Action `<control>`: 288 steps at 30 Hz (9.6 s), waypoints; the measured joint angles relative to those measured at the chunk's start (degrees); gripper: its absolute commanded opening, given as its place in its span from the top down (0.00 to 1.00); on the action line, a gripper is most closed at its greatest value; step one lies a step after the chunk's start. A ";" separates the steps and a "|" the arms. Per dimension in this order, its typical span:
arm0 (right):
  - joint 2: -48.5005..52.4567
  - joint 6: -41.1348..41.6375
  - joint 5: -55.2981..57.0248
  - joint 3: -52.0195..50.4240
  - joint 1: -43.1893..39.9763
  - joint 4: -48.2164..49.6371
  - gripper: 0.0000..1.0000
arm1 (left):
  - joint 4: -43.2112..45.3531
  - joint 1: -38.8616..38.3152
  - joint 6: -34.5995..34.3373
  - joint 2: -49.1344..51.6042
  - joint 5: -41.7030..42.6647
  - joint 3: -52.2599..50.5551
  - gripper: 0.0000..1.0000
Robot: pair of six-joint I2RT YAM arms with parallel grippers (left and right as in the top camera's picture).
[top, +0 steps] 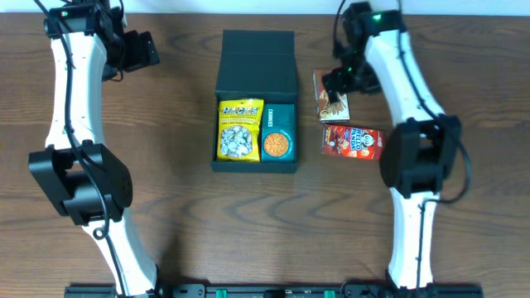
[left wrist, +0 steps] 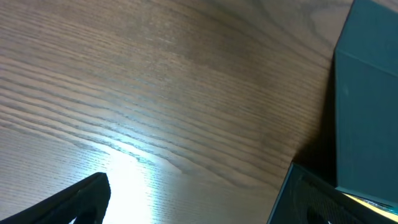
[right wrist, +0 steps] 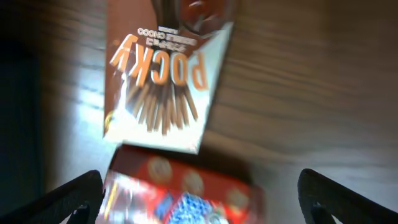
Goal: Pack container
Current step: 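Grasp the brown Pocky box with the right gripper and lift it, then carry the Pocky box with the right gripper and lower it into the box, then release the Pocky box and raise the right gripper away, then lower the right gripper onto the red biscuit box and grasp it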
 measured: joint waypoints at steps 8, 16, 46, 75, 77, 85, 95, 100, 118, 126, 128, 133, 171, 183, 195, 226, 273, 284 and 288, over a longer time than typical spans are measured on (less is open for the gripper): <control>-18.05 -4.57 -2.86 -19.67 -5.25 11.08 0.01 | 0.02 0.00 0.00 0.00 -0.02 0.00 0.05; -15.43 -0.11 -1.14 -28.96 -1.03 25.97 0.01 | 0.20 -0.24 0.00 0.00 0.02 0.00 0.05; -5.31 6.64 2.91 -24.28 5.07 36.37 0.01 | -0.26 -1.20 0.00 0.00 0.00 0.00 0.05; -0.57 -1.36 -1.97 -24.22 1.20 34.14 0.21 | 0.20 -1.20 0.00 0.00 0.00 0.00 0.05; -0.57 -1.22 -2.10 -24.22 1.20 34.07 0.23 | 0.22 -1.20 0.00 0.00 0.00 0.00 0.05; -0.04 1.44 -4.37 -20.41 1.20 29.92 0.32 | 0.22 -1.20 0.00 0.00 0.00 0.00 0.04; 0.48 4.28 -5.62 2.34 2.71 17.86 0.31 | 0.22 -1.20 0.00 0.00 0.00 0.00 0.05; 0.46 9.60 -6.21 10.25 8.00 12.11 0.33 | 0.22 -1.18 0.00 0.00 0.00 0.00 0.05; 0.48 39.80 -1.75 5.20 29.97 6.67 0.40 | 0.70 -1.18 0.15 0.00 -2.56 0.00 0.05; 0.50 49.35 -0.48 -3.32 32.11 11.15 0.35 | 0.87 -1.01 0.04 0.00 -2.80 0.00 0.05; 0.50 50.07 -0.33 -4.09 32.52 12.15 0.29 | 0.83 -0.96 -0.09 0.00 -2.80 0.00 0.05; 0.50 50.82 -0.15 -5.03 33.70 13.75 0.15 | 0.33 -0.96 -0.09 0.00 -2.80 0.00 0.05; -3.17 6.88 -56.15 -17.92 18.45 23.37 0.99 | 0.02 -0.96 -0.09 0.00 -2.80 0.00 0.05; -3.17 9.11 -60.48 -27.36 18.47 36.44 0.99 | 0.02 -0.96 -0.11 0.00 -2.80 0.00 0.05; -3.28 9.62 -65.42 -19.54 14.21 28.68 0.98 | 0.04 -0.96 -0.09 0.00 -2.80 0.00 0.05; -9.07 -14.12 3.32 -4.52 5.11 -1.05 0.01 | -0.22 -0.92 -0.11 0.00 -2.80 0.00 0.05; -9.05 -57.90 -7.52 -33.57 2.21 11.23 0.01 | -0.63 -0.92 -0.11 0.00 -2.80 0.00 0.05; -9.05 -57.90 -7.93 -34.21 2.40 10.73 0.01 | -0.15 -0.92 -0.11 0.00 -2.80 0.00 0.05; -9.05 -57.90 -8.20 -34.49 2.49 12.17 0.01 | 0.11 -0.92 -0.11 0.00 -2.80 0.00 0.05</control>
